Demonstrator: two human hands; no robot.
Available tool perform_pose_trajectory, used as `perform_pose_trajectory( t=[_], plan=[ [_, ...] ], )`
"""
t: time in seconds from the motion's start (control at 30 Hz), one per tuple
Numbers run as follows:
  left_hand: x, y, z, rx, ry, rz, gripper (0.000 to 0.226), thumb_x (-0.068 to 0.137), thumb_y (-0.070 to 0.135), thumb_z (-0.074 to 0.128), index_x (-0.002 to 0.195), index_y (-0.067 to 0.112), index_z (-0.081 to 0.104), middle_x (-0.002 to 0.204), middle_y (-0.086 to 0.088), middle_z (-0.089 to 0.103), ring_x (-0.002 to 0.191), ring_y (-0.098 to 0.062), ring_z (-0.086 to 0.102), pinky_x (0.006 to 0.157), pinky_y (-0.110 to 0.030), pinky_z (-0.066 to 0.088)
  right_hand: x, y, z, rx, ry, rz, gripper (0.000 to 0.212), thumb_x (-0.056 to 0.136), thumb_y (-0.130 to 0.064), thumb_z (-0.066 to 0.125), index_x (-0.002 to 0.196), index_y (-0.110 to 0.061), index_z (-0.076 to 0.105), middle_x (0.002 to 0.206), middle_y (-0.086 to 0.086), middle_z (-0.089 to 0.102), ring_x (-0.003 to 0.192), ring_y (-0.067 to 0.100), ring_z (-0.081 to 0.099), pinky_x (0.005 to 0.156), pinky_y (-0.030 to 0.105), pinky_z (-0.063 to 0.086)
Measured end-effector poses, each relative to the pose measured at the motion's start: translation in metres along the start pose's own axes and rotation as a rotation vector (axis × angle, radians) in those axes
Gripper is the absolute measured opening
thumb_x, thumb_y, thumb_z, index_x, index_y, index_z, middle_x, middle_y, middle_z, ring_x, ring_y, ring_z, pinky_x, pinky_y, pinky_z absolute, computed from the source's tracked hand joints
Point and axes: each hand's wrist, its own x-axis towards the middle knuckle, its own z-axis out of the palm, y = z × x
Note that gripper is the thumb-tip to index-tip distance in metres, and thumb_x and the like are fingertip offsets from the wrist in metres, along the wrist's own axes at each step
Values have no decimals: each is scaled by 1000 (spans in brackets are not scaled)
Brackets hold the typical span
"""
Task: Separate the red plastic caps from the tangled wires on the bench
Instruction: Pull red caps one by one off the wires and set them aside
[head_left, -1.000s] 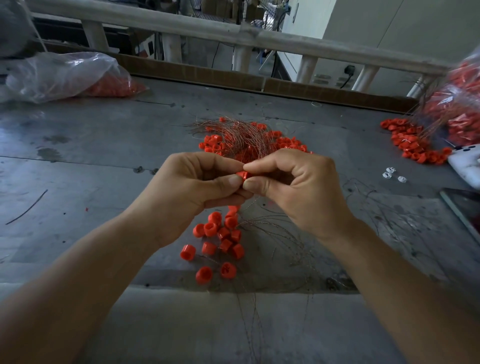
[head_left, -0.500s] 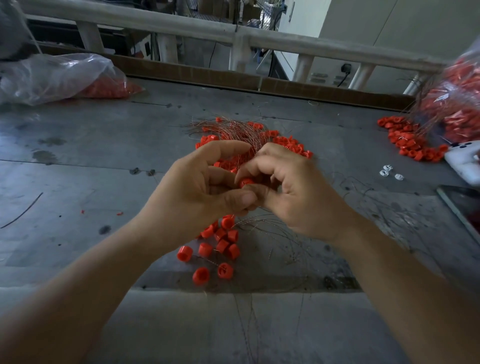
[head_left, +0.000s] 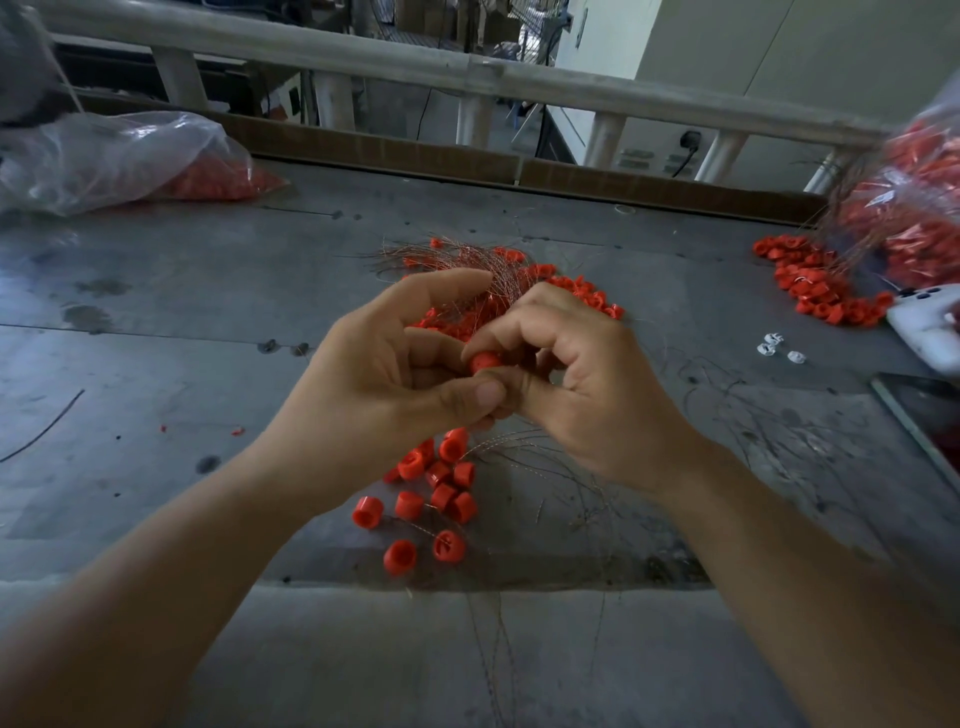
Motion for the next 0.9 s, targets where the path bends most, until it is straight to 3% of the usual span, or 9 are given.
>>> perform_pose_trajectory(
  t=[0.1, 0.27, 0.4, 0.5, 0.63, 0.77, 0.83, 0.9],
  plan=[
    [2, 0, -4, -76, 1, -55, 51, 59, 27, 74, 108, 23, 59, 75, -10, 72, 66, -20, 70, 57, -23, 54, -1, -1, 1, 22, 30, -16, 17, 75, -20, 67, 92, -20, 63, 80, -13, 51, 74, -2, 51, 64, 12, 42],
    [4, 1, -10, -173, -46, -70, 50, 53, 38, 82, 100, 26, 69, 77, -8, 71, 63, -17, 66, 51, -22, 51, -1, 1, 1, 84, -36, 44, 37, 76, -22, 68, 110, -10, 61, 97, -12, 60, 92, -1, 58, 81, 14, 46],
    [7, 2, -15, -289, -34, -39, 44, 60, 20, 74, 102, 16, 67, 77, -8, 71, 62, -14, 65, 51, -21, 51, -1, -2, -3, 167, -45, 103, 26, 79, -32, 60, 103, -22, 59, 82, 0, 66, 74, 7, 63, 68, 20, 53],
    [9, 4, -21, -339, -9, -12, 39, 59, 4, 71, 97, 16, 71, 76, -8, 71, 61, -13, 65, 53, -20, 51, 1, -2, -7, 92, 31, 81, 3, 83, -27, 57, 82, -29, 59, 67, -6, 61, 61, 6, 57, 54, 16, 46],
    [8, 6, -17, -299, 34, 36, 33, 56, 19, 76, 88, 18, 73, 69, -4, 70, 57, -9, 62, 50, -17, 49, 2, 1, -13, -61, 89, 88, 15, 84, -25, 55, 74, -17, 64, 63, 8, 64, 58, 20, 59, 54, 35, 47],
    [10, 8, -19, -264, 176, 21, 28, 49, 17, 71, 77, 17, 74, 64, -3, 70, 51, -9, 62, 47, -16, 47, 2, 5, -20, -161, 45, 112, 18, 87, -19, 59, 74, -10, 67, 61, 6, 64, 54, 12, 54, 47, 15, 40],
    [11, 9, -23, -263, 244, 22, 26, 48, 14, 73, 74, 16, 74, 62, -3, 70, 50, -10, 62, 46, -15, 46, 3, 7, -24, -209, 33, 137, 17, 87, -17, 60, 73, -11, 67, 61, 4, 64, 52, 8, 52, 47, 13, 37],
    [11, 9, -25, -256, 290, 26, 22, 55, 7, 70, 76, 15, 71, 61, -3, 69, 50, -10, 61, 46, -15, 46, 3, 10, -29, -237, 38, 156, 18, 87, -17, 60, 71, -13, 67, 63, 4, 66, 53, 11, 57, 50, 20, 42]
  ],
)
